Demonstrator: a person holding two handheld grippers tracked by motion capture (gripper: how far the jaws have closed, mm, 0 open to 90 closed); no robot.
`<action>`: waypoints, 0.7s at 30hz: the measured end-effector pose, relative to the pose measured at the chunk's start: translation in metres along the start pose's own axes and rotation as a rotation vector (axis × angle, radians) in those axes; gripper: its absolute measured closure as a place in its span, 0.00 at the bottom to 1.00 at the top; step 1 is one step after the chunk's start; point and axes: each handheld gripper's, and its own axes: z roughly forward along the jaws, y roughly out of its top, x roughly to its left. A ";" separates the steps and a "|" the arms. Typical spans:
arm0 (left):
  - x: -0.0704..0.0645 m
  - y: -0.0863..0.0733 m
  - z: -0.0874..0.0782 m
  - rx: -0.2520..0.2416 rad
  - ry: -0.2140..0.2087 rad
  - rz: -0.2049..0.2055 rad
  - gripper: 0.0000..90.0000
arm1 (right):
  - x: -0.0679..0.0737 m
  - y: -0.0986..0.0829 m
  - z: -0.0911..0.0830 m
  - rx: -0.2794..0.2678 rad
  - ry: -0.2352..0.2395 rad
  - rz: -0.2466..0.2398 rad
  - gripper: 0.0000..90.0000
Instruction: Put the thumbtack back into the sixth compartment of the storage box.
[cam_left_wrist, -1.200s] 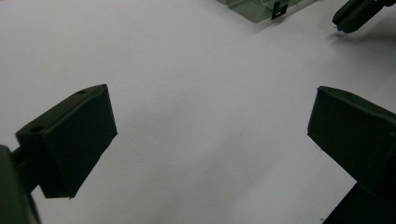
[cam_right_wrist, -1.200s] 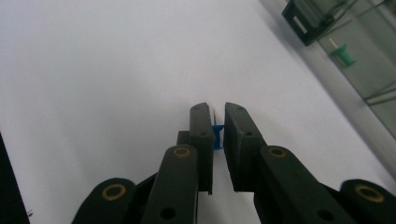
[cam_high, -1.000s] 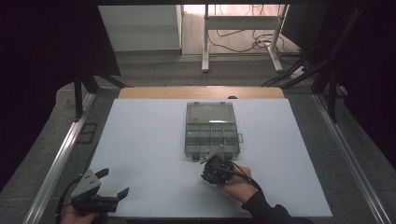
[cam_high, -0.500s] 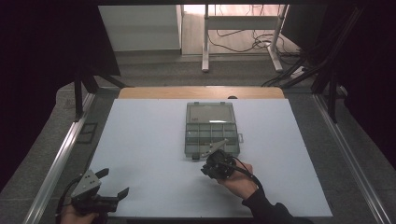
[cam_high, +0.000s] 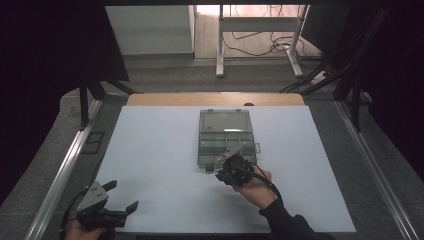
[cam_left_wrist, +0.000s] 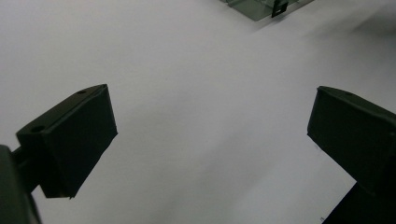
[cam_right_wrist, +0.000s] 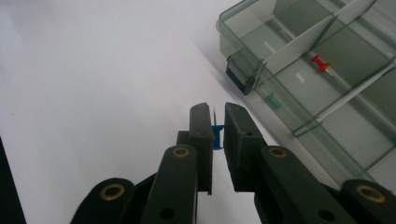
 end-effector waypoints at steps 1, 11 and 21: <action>0.000 0.000 0.000 0.000 0.000 0.000 0.02 | 0.000 0.000 0.000 0.000 0.000 0.000 0.89; 0.000 0.000 0.000 0.001 0.002 0.000 0.02 | -0.005 0.007 -0.003 -0.017 -0.012 0.012 0.89; 0.000 0.000 0.001 0.005 0.005 0.001 0.02 | -0.014 0.017 -0.002 -0.038 -0.020 0.038 0.89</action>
